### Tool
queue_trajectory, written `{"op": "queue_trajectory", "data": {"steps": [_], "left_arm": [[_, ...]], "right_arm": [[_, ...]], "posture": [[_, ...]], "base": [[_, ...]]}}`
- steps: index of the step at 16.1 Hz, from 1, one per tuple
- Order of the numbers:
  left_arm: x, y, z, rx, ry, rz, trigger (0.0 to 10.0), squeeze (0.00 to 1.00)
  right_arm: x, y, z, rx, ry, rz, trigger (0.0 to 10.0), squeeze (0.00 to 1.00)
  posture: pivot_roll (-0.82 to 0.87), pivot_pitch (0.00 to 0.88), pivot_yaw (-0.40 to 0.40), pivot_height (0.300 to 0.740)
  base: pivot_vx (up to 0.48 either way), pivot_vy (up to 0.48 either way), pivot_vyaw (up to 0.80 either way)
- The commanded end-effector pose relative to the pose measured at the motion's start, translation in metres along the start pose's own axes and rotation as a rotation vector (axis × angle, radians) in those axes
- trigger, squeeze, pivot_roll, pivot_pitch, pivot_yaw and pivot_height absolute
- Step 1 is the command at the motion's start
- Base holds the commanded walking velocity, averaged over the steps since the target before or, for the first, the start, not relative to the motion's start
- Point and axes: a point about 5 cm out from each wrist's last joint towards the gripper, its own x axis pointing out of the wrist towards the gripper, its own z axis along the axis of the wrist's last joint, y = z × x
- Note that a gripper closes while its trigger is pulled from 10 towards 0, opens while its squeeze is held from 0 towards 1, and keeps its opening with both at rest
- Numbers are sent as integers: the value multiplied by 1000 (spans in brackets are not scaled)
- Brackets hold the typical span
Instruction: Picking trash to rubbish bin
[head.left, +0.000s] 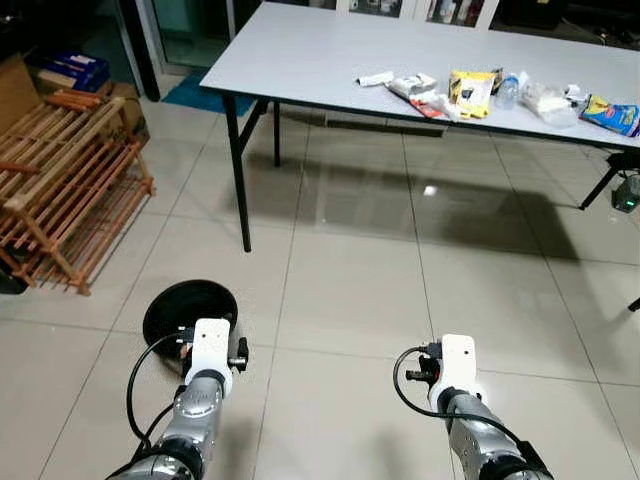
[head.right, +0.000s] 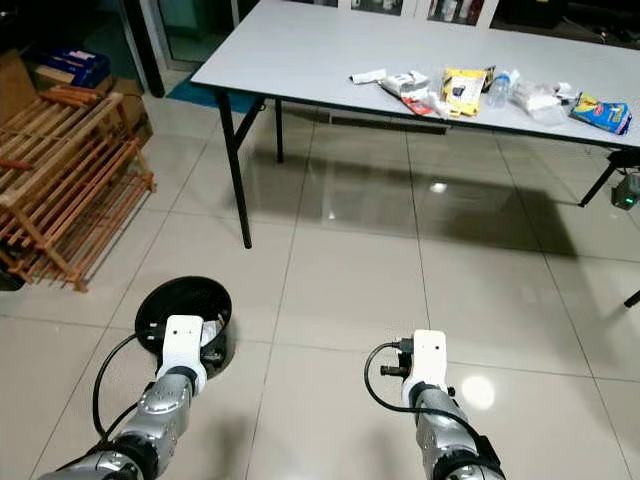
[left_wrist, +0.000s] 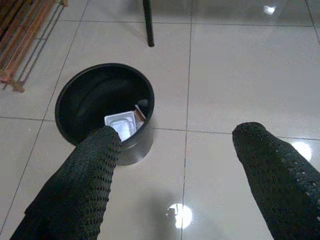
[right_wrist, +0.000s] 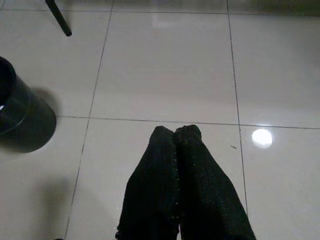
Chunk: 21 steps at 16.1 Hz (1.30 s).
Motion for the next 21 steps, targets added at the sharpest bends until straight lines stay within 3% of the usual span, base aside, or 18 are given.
{"op": "queue_trajectory", "data": {"steps": [1,2,6,7,8,13,17,21], "left_arm": [[2,-3,5,2,-10,-14,10000,0],[3,-3,8,8,-24,-17,10000,0],[12,-8,64,62,-264,-60,10000,0],[14,-10,94,84,-391,-66,10000,0],[14,-11,110,89,-459,-67,10000,0],[4,-11,171,62,-729,-49,10000,0],[1,-11,184,63,-783,-52,10000,0],[0,-16,183,66,-781,-69,10000,0]], "right_arm": [[2,-3,6,15,-7,-17,10000,0],[3,-4,10,20,-24,-19,10000,0],[14,0,74,30,-278,1,10000,0],[16,6,110,42,-418,24,10000,0],[15,9,127,48,-484,34,10000,0],[8,21,174,50,-690,60,10000,0],[4,22,187,37,-747,73,10000,0],[1,26,192,46,-773,82,10000,0]], "posture": [[23,35,-71,740],[24,35,-72,740],[24,39,-70,740],[20,38,-69,740],[20,38,-69,740],[21,35,-68,740],[17,30,-64,740],[16,20,-63,740]], "base": [[281,0,0],[281,0,0],[284,0,0],[315,0,0],[319,0,0],[372,0,0],[480,0,0],[480,0,0]]}}
